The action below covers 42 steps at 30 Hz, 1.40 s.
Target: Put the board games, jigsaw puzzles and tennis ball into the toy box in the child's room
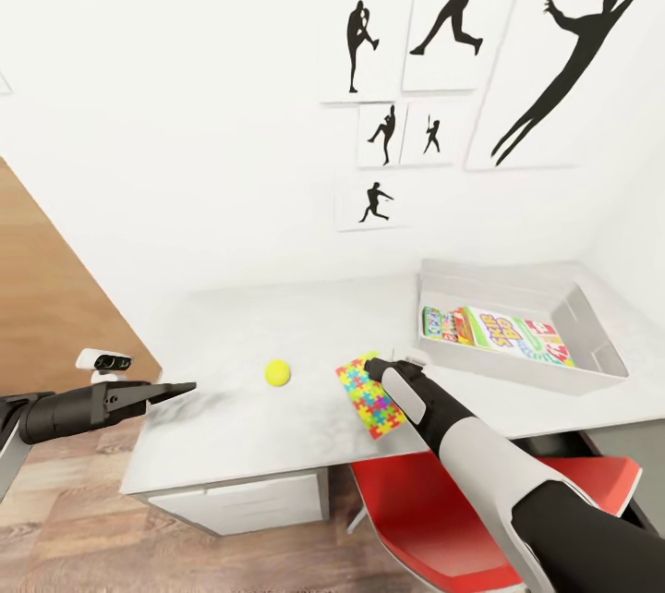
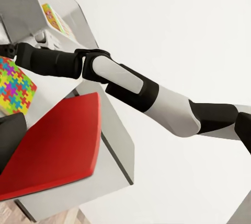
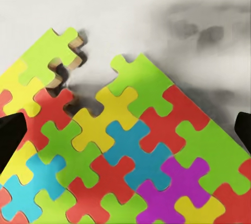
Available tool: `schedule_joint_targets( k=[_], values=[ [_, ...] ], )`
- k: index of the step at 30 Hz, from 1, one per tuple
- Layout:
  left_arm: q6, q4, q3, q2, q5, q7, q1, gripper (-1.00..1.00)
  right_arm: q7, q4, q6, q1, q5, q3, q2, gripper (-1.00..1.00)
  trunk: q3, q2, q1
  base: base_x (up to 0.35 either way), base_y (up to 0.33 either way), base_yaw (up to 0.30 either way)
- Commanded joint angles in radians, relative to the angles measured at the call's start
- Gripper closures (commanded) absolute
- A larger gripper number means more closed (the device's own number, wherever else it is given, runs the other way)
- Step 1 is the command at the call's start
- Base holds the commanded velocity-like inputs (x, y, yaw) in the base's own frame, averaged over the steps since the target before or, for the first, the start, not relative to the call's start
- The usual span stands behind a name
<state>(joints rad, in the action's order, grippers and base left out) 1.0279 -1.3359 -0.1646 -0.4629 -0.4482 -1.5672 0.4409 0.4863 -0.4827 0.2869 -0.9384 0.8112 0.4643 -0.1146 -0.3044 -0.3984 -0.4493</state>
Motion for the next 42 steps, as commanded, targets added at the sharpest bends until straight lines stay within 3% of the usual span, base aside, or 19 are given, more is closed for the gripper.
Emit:
schedule_joint_targets(
  k=[1, 42],
  values=[
    [0.011, 0.0, 0.001, 0.0, 0.0, -0.004, 0.001, -1.0, 0.006, -0.001, 0.003, 0.0, 0.017, 0.007, 0.001, -1.0, -0.003, -0.002, -0.001, 0.0, 0.0, 0.199],
    [0.011, 0.0, 0.001, 0.0, 0.0, -0.004, 0.001, -1.0, 0.006, -0.001, 0.0, 0.001, 0.016, 0.009, 0.0, -1.0, -0.008, -0.002, -0.001, -0.046, 0.016, 0.023]
  ],
)
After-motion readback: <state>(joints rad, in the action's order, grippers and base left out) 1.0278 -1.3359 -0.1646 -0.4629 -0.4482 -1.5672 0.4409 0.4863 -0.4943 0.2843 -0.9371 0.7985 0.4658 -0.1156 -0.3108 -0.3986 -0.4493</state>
